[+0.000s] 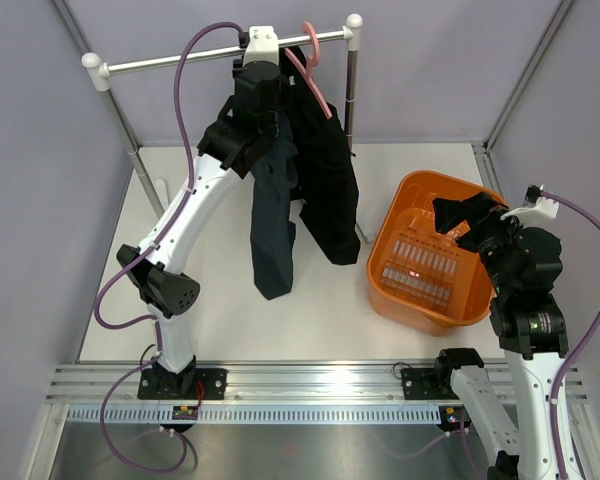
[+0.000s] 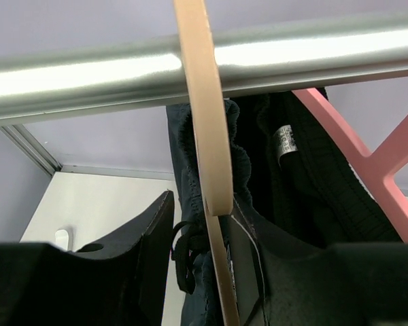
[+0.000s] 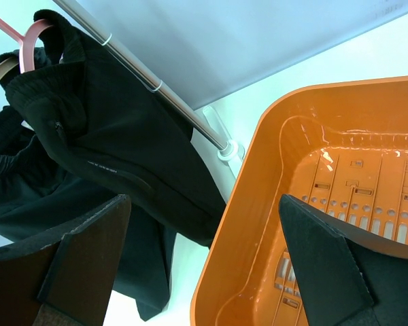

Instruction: Remove the shorts from the hanger

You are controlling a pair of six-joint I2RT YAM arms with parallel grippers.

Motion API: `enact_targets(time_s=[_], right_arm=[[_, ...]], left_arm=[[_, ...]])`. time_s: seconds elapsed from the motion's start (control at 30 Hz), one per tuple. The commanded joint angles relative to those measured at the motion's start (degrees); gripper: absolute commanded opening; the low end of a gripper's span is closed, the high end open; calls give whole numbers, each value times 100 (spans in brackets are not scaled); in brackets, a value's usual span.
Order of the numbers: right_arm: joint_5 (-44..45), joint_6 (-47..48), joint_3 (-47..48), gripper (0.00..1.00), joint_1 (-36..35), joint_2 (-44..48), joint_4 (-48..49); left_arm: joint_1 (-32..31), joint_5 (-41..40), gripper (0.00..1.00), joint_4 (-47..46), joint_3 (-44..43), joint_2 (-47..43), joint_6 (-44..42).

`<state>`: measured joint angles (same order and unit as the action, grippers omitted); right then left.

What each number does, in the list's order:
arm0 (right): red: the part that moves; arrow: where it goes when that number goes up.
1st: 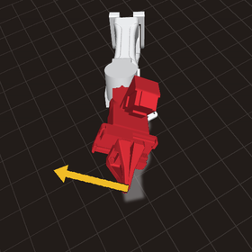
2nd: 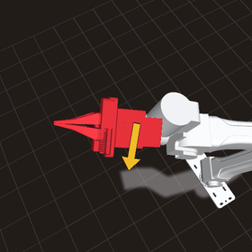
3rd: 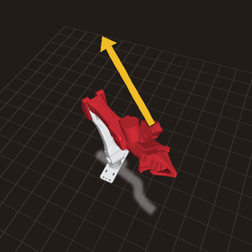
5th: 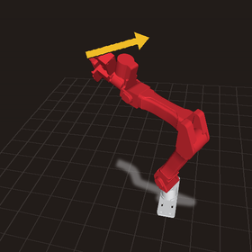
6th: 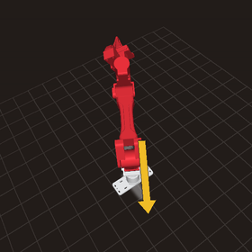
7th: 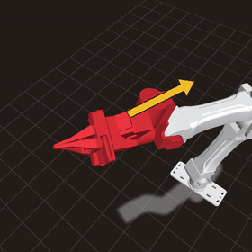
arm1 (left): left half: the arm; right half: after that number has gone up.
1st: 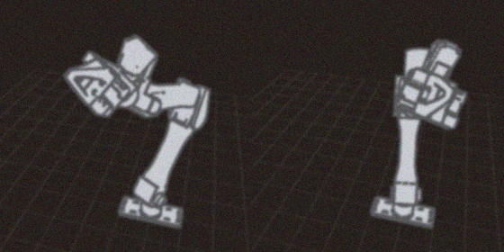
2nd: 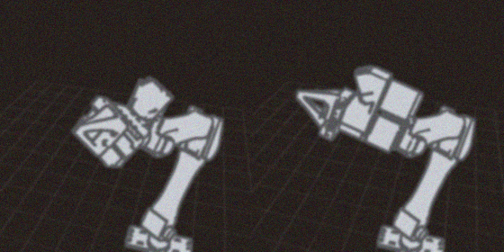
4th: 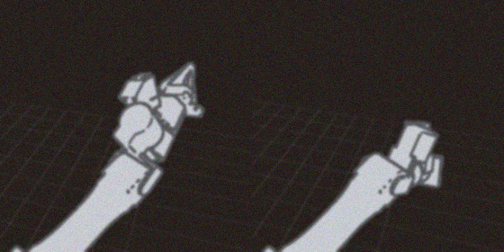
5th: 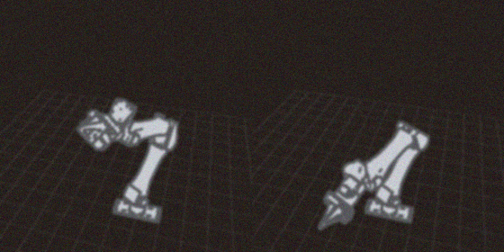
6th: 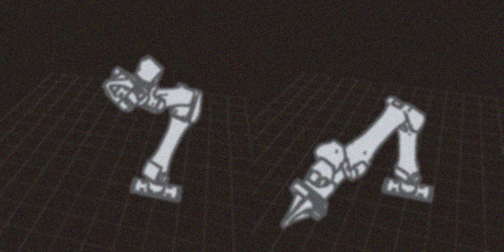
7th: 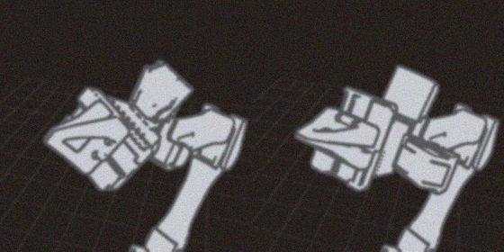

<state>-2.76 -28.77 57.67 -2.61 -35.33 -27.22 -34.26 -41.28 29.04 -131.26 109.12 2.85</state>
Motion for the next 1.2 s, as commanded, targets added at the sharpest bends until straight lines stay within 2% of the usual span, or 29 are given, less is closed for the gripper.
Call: enact_targets(time_s=[0.0, 0.63, 0.87, 0.9, 0.97, 1.0, 1.1, 1.17], right_arm=[[-58, 144, 34, 99, 15, -26, 200], [39, 197, -19, 99, 15, 0, 156], [39, 188, -28, 99, 15, 9, 147], [39, 188, -28, 100, 15, 9, 147], [39, 188, -28, 99, 15, 9, 147], [30, 188, -28, 99, 15, 0, 147], [13, 179, -54, 100, 15, -9, 173], [-13, 170, -63, 99, 15, -9, 191]], left_arm=[[51, -65, 41, -232, -286, 30, 31], [192, 23, 42, -100, -286, 241, 207], [200, 120, 29, -21, -286, 259, 216], [200, 137, 23, -3, -295, 259, 207], [209, 172, 17, 84, -356, 259, 181], [209, 181, 11, 102, -382, 250, 172], [209, 234, 0, 234, -532, 189, 110], [209, 252, 0, 243, -629, 127, 23]])
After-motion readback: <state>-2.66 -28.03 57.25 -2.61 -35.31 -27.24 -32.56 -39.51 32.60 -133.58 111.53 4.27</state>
